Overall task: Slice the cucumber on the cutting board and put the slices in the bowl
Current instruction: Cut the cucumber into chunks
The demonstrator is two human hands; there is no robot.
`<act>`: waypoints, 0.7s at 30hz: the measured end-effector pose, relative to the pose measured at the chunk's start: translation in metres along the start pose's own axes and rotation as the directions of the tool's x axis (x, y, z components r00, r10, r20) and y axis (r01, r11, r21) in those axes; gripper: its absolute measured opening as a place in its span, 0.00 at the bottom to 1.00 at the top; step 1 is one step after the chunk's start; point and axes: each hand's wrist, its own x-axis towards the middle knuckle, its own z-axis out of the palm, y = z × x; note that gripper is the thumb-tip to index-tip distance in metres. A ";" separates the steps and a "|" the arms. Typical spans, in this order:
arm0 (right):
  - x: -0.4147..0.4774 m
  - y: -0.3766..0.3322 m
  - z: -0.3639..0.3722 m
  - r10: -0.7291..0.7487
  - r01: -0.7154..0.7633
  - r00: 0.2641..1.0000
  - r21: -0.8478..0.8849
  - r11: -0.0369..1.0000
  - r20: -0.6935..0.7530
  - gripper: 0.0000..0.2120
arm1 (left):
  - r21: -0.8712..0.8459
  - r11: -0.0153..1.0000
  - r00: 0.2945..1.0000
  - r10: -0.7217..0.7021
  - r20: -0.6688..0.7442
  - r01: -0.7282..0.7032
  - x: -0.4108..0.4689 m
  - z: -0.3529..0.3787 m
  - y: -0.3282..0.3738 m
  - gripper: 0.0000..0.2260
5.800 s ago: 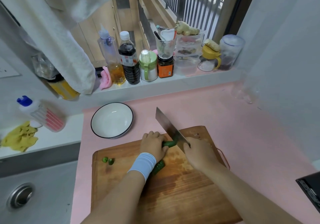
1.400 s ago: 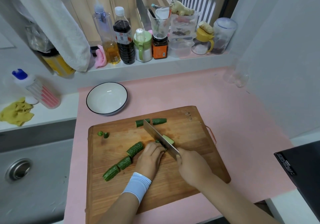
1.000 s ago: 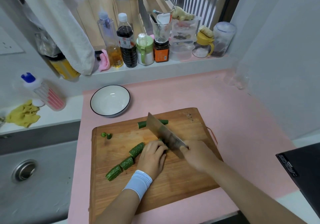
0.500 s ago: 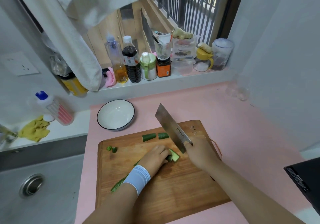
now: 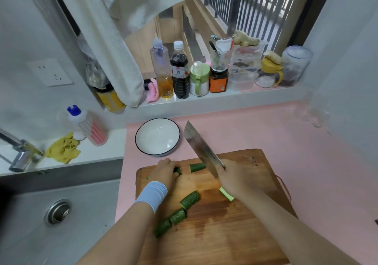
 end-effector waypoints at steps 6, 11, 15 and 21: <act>-0.001 0.008 -0.011 0.033 -0.033 0.998 -0.001 0.999 -0.048 0.14 | 0.003 0.992 0.956 0.119 -0.267 -0.123 -0.005 -0.007 0.034 0.10; -0.009 0.028 -0.028 0.053 -0.061 0.993 -0.079 0.995 -0.103 0.14 | -0.077 0.862 0.866 0.497 -0.060 -0.500 -0.011 0.005 0.091 0.18; -0.008 0.050 -0.030 0.109 -0.115 0.984 -0.037 0.993 -0.140 0.15 | 0.040 0.756 0.752 0.642 0.147 -0.653 -0.006 0.025 0.126 0.25; -0.015 0.067 -0.038 0.109 -0.107 0.984 0.022 0.994 -0.142 0.15 | 0.143 0.748 0.759 0.615 0.214 -0.648 -0.002 0.026 0.137 0.18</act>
